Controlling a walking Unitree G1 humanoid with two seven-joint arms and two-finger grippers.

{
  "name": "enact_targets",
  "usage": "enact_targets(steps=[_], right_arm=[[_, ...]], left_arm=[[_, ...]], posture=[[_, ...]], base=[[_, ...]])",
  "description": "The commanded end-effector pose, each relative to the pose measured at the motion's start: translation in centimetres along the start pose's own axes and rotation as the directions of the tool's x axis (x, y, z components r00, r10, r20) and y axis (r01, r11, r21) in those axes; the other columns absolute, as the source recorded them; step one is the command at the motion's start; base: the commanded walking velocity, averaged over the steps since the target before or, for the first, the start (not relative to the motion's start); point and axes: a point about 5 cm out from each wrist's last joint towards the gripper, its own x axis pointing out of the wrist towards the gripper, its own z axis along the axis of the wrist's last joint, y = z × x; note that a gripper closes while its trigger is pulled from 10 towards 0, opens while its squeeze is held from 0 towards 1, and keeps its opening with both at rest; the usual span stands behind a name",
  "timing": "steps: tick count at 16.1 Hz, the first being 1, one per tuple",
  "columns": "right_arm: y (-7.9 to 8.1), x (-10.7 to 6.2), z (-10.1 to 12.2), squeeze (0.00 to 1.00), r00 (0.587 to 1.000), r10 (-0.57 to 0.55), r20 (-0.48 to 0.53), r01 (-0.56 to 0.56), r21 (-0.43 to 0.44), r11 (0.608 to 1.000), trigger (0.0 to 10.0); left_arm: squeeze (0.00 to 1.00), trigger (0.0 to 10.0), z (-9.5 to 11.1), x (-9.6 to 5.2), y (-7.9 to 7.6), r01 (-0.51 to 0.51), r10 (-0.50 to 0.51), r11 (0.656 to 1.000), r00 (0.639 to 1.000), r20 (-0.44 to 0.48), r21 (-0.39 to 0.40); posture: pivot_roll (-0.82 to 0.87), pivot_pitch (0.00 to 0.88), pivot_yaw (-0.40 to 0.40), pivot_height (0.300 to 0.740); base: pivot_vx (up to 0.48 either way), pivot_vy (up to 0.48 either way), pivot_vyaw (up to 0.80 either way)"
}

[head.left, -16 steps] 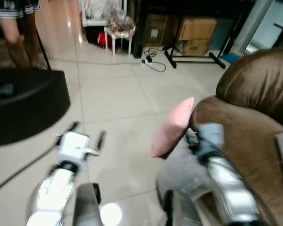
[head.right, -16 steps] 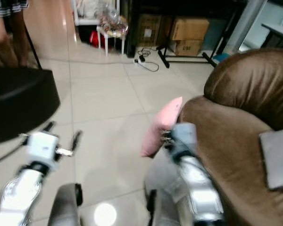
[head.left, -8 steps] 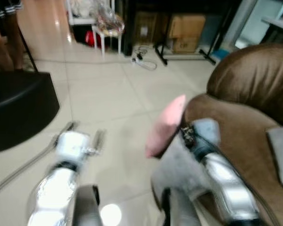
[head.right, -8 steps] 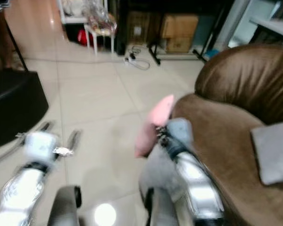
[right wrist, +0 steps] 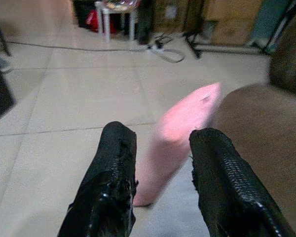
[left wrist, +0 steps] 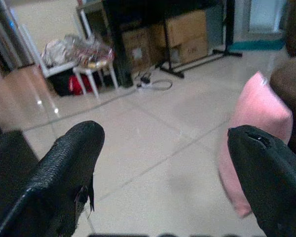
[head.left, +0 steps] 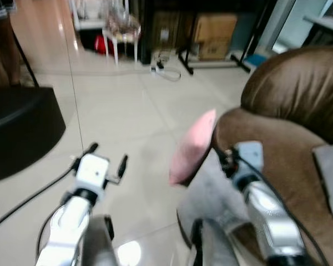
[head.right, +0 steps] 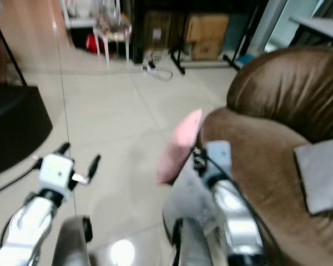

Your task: Move the pillow to the sofa from floor

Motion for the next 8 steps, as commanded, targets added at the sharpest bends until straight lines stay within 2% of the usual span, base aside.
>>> enact_targets(steps=[1, 8], right_arm=[[-1.01, -0.02, -0.67, 0.0, 0.998, -0.043, -0.034, 0.044, 0.028, 0.999, 10.0], [-0.65, 0.83, -1.03, 0.0, 0.998, -0.024, -0.052, 0.025, 0.021, 0.999, 10.0]], left_arm=[[0.0, 10.0, -0.16, 0.21, -0.32, 0.028, -0.028, 0.999, 1.0, -0.011, 0.015], [0.0, 10.0, -0.12, 0.55, -0.29, 0.059, -0.059, 0.998, 0.998, -0.015, 0.024]], posture=[[0.01, 0.0, -0.111, 0.469], [0.01, 0.0, -0.094, 0.399]], base=[[0.0, 0.0, 0.0], [0.0, 0.0, 0.0]])
